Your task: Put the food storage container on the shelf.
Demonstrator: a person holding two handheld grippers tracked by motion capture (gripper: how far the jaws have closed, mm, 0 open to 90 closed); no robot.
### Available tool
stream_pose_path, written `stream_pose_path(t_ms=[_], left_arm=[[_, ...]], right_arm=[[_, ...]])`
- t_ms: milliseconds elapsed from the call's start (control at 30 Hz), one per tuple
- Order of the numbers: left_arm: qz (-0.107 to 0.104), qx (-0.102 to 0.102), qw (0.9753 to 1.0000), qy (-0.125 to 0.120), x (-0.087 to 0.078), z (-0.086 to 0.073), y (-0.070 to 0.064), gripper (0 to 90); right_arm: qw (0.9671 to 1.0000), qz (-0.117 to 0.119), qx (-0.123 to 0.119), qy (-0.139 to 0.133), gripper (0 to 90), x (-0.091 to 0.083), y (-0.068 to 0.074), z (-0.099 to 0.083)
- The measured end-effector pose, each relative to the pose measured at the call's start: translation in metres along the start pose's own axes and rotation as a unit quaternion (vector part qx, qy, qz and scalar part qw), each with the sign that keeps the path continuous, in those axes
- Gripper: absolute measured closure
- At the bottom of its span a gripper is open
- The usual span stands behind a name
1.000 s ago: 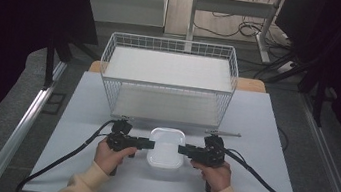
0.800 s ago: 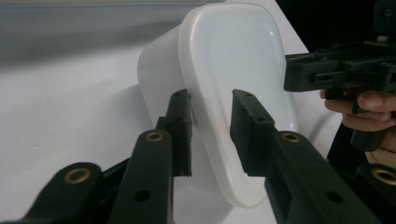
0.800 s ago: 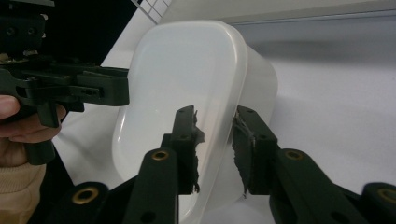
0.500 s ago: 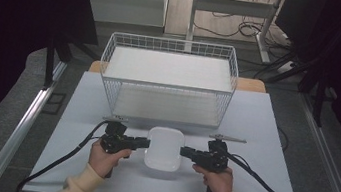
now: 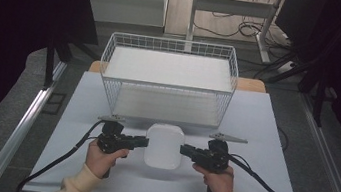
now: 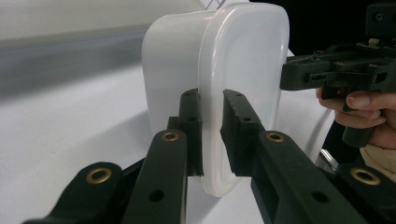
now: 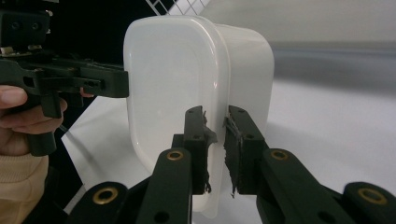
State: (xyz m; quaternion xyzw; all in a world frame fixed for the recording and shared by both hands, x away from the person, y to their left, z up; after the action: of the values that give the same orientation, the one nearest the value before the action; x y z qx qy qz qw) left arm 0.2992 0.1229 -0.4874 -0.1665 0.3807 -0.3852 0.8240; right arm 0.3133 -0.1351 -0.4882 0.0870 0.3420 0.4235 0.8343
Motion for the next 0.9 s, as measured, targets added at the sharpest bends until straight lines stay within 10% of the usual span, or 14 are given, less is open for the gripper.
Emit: stream_pose_path(t_ms=[900], left_arm=[[0.007, 0.057, 0.9972, -0.048, -0.025, 0.029, -0.028, 79.4]], right_arm=[[0.9958, 0.007, -0.074, -0.053, 79.7, -0.026, 0.021, 0.035]])
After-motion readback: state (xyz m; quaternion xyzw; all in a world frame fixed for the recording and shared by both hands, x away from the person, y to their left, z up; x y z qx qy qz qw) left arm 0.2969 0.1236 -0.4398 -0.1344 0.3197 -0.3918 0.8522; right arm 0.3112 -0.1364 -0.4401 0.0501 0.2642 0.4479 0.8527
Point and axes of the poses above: each handheld gripper's, and its own axes: x roughly forward along the jaws, z roughly out of its top, y roughly to its left, the point moved 4 cm from there along x, roughly forward along the jaws, and after that the axes turned 4 degrees about -x, right-handed, at the moved point
